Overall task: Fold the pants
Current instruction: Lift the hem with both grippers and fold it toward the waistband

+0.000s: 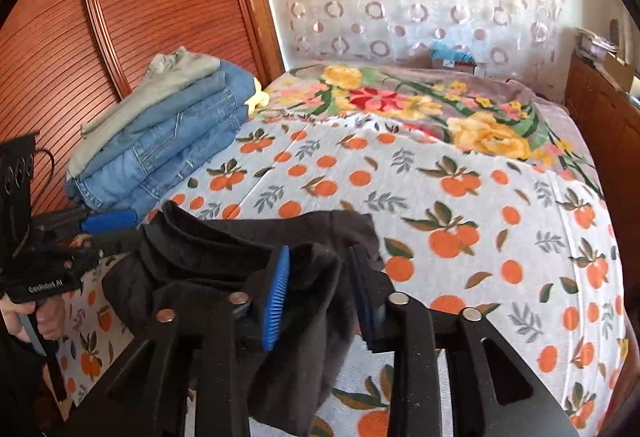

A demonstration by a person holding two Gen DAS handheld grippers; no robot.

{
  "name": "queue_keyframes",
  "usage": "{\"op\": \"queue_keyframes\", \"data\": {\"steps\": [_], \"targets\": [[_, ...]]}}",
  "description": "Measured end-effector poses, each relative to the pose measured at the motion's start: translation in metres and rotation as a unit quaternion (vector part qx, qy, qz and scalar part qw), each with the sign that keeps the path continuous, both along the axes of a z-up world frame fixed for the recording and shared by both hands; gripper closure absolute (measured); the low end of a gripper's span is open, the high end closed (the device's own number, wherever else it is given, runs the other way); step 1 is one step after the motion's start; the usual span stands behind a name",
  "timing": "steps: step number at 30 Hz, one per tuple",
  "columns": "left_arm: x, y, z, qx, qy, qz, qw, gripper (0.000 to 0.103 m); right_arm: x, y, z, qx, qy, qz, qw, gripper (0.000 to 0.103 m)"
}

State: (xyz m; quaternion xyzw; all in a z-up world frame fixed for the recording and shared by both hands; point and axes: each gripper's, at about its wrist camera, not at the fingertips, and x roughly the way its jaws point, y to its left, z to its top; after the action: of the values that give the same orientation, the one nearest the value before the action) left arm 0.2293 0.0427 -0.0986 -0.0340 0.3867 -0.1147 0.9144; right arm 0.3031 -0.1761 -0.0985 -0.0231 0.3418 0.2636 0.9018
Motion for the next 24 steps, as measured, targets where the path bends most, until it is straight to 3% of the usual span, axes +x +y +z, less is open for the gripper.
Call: {"op": "queue_keyframes", "data": {"steps": [5, 12, 17, 22, 24], "targets": [[-0.001, 0.0, -0.008, 0.005, 0.012, 0.001, 0.9999, 0.062, -0.009, -0.001, -0.001, -0.009, -0.008, 0.01, 1.0, 0.067], [0.007, -0.002, -0.015, 0.013, 0.016, -0.006, 0.9998, 0.063, -0.003, 0.002, -0.01, -0.022, 0.015, 0.025, 0.999, 0.066], [0.01, -0.001, -0.014, 0.007, 0.014, -0.013, 0.9998, 0.089, 0.007, 0.002, -0.012, -0.012, 0.028, 0.026, 0.999, 0.066], [0.013, -0.003, -0.008, 0.01, 0.001, -0.014, 0.9999, 0.095, 0.015, 0.0, -0.011, -0.002, 0.024, 0.022, 0.999, 0.067], [0.016, 0.0, -0.004, 0.005, -0.006, -0.009, 0.9999, 0.095, 0.015, 0.0, -0.009, 0.001, 0.017, 0.022, 1.0, 0.072]]}}
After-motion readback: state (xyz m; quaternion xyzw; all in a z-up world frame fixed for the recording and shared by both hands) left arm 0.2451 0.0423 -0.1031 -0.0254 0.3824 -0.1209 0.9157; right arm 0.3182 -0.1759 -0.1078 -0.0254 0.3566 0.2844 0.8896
